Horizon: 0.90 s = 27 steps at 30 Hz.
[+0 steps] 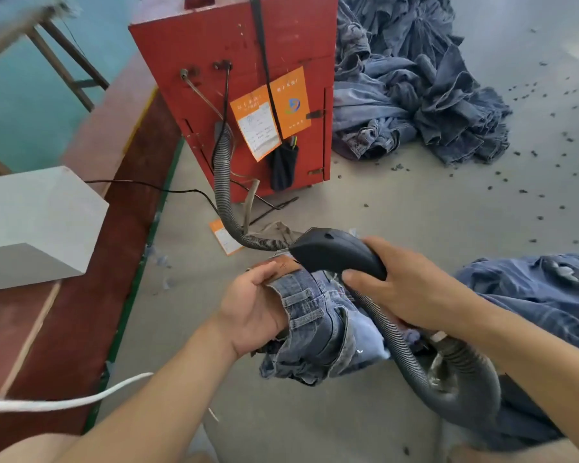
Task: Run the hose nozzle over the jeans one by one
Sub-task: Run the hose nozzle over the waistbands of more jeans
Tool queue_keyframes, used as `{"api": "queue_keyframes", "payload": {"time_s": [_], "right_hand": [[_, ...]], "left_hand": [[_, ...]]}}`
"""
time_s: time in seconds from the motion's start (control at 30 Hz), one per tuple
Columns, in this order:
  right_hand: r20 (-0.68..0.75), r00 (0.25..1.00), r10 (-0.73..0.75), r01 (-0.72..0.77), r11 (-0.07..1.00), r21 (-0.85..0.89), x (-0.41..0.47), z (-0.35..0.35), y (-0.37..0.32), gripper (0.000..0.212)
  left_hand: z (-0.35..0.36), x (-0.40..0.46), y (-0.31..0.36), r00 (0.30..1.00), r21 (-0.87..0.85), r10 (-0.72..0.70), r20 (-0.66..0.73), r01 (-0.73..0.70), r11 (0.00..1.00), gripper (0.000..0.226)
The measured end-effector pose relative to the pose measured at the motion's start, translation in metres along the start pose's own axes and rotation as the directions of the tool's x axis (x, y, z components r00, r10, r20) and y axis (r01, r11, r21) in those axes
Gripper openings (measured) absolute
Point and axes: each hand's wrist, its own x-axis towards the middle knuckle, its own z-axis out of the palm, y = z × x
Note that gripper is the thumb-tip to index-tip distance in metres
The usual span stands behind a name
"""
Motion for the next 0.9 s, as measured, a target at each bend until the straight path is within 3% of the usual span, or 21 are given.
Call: {"api": "queue_keyframes", "payload": {"time_s": [0.1,0.23,0.33,0.4,0.5,0.63,0.73,0.8,0.9], "right_hand": [[0.143,0.990,-0.006,0.005,1.000,0.009,-0.008,-0.027,0.012,0.012],[0.343,0.939,-0.029,0.067,0.993,-0.100,-0.020,-0.020,0.009,0.019],[0.245,0.963,-0.113,0.110,0.994,0.028,-0.014,-0.001,-0.001,0.019],[0.069,0.993,-0.093,0.087,0.992,0.093,-0.003,-0.010,0.005,0.016],[-0.113,0.985,0.130,-0.108,0.978,0.180,0.009,-0.036,0.033,0.017],[-0.163,0.925,0.343,-0.329,0.938,0.109,0.019,-0.019,0.066,0.043],[-0.125,0.945,0.301,-0.298,0.954,0.038,0.024,0.020,0.069,0.086],[-0.119,0.954,0.277,-0.281,0.959,-0.024,0.026,0.043,0.062,0.099],[-0.136,0.960,0.245,-0.251,0.967,-0.029,0.029,0.072,0.047,0.104]], "left_hand": [[-0.003,-0.001,0.003,1.000,-0.016,0.002,-0.009,-0.002,1.000,0.049],[-0.003,-0.003,0.002,0.999,-0.025,-0.037,-0.023,0.036,0.999,0.057],[-0.005,-0.003,-0.001,0.995,0.009,-0.058,-0.082,0.059,0.998,0.056],[-0.011,-0.003,-0.003,0.988,0.027,-0.049,-0.149,0.053,0.998,0.050],[-0.026,0.000,-0.007,0.923,0.090,-0.011,-0.386,0.049,0.995,0.037],[-0.038,0.004,-0.021,0.783,0.261,-0.005,-0.622,0.213,0.941,0.034],[-0.028,0.004,-0.034,0.829,0.316,-0.013,-0.559,0.226,0.921,0.062],[-0.018,0.003,-0.040,0.881,0.322,-0.067,-0.469,0.241,0.916,0.072],[-0.010,0.007,-0.049,0.922,0.383,-0.029,-0.386,0.189,0.904,0.055]]}}
